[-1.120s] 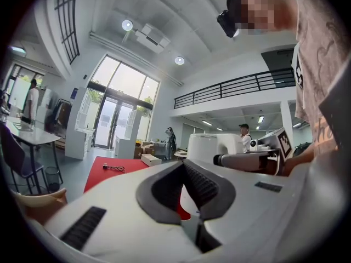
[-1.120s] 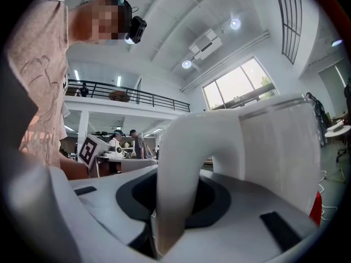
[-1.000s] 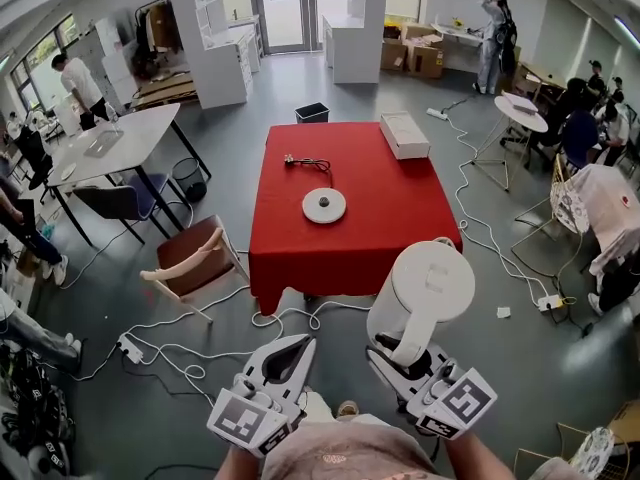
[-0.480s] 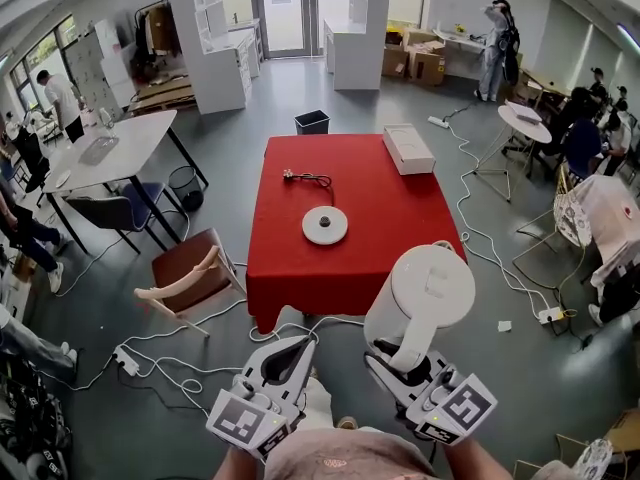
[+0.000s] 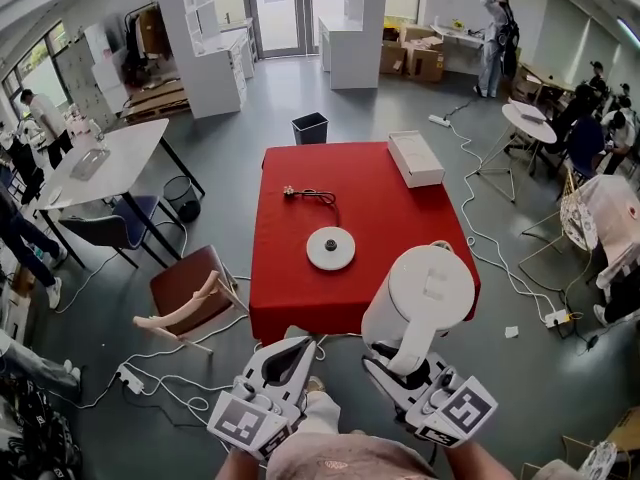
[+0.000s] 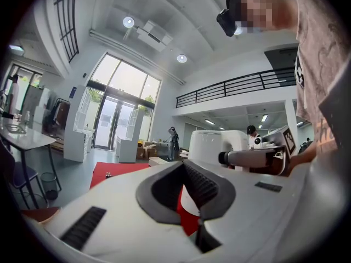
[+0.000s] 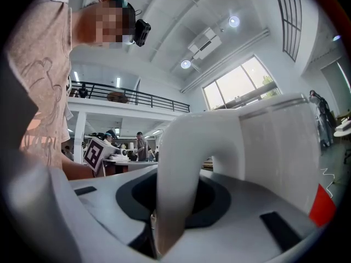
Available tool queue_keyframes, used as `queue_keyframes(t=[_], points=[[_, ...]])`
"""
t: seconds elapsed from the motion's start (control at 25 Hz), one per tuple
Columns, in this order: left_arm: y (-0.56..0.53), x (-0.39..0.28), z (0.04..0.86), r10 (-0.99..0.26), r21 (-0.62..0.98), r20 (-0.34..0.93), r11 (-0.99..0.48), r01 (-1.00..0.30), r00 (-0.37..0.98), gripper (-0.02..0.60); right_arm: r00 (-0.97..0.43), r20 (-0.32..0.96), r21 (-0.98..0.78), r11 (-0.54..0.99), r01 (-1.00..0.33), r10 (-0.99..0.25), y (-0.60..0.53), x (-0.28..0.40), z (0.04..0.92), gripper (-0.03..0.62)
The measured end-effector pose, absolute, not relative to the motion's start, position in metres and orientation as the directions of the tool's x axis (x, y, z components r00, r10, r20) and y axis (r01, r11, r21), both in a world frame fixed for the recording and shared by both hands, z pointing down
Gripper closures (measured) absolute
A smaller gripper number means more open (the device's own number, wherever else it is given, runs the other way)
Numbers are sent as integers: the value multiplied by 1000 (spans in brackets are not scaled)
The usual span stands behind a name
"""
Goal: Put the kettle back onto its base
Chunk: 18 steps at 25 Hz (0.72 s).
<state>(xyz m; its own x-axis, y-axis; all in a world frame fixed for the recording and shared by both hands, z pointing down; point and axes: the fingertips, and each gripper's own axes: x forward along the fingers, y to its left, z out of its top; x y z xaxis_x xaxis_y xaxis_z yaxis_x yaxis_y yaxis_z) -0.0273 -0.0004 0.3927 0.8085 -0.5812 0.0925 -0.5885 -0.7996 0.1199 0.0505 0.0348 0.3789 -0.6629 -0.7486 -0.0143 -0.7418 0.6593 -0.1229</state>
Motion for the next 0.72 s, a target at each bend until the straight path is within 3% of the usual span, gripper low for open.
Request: queue_keyframes(t=[0.72], points=[[-124,-30,390,-472,96,58,-875,-475,880,580,-592,-21,-129,589,-798,-806,-78,35,368,494]])
